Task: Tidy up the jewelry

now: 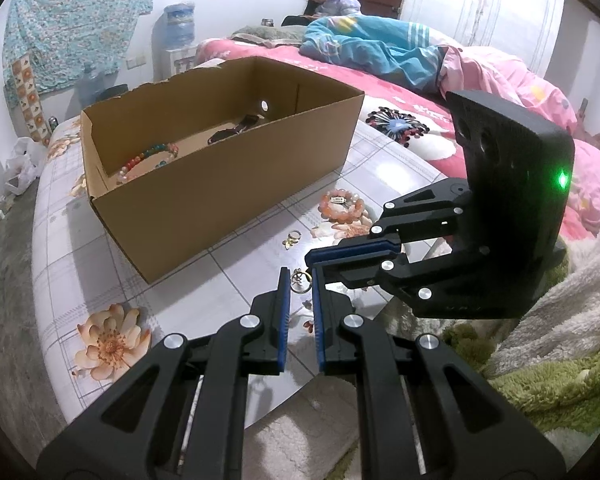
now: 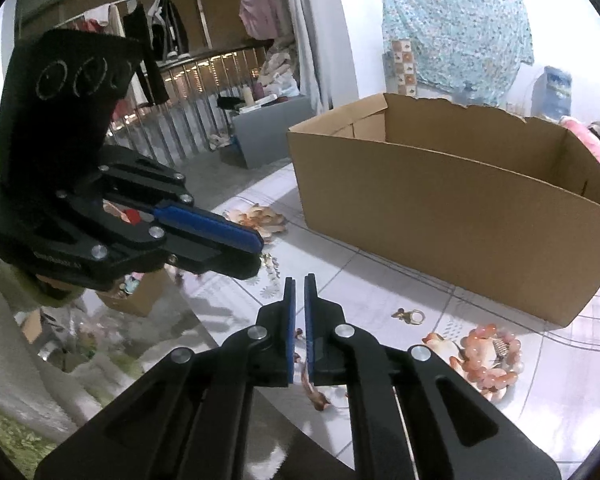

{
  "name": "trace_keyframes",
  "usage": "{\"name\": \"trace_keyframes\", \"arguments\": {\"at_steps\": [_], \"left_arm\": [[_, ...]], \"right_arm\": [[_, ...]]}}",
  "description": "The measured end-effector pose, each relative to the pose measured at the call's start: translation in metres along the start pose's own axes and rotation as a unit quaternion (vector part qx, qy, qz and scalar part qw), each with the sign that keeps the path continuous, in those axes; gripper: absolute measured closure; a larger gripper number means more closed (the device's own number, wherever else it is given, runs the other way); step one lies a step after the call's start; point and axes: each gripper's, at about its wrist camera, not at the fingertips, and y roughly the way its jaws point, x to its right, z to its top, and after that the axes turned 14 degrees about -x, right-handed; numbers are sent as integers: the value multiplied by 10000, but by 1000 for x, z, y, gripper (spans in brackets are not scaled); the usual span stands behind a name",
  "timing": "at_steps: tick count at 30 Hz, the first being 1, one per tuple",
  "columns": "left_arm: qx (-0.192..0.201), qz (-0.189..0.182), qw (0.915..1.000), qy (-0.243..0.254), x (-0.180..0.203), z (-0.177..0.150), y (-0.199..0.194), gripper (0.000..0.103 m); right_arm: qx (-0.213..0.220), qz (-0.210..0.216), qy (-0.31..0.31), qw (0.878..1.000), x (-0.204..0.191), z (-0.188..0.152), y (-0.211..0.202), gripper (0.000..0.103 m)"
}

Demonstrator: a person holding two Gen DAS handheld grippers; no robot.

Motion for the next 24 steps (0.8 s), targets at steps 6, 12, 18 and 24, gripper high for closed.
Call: {"name": "trace_keyframes", "arguments": {"at_steps": [6, 12, 18, 24], "left_arm": [[-31, -30, 10000, -1, 1, -2, 0, 93], [-52, -54, 10000, 41, 5, -1, 0, 93], [-68, -70, 9999, 45, 6, 0, 0, 93], [-73, -118, 9999, 66, 9, 0, 1, 93]], "right_arm": [[42, 108, -120, 9999, -5, 3, -1, 98], [29, 71, -180, 9998, -8, 3, 2, 98], [31, 44, -245, 9997, -9, 1, 3, 98], [48, 1, -305, 9995, -11, -1, 3, 98]]}}
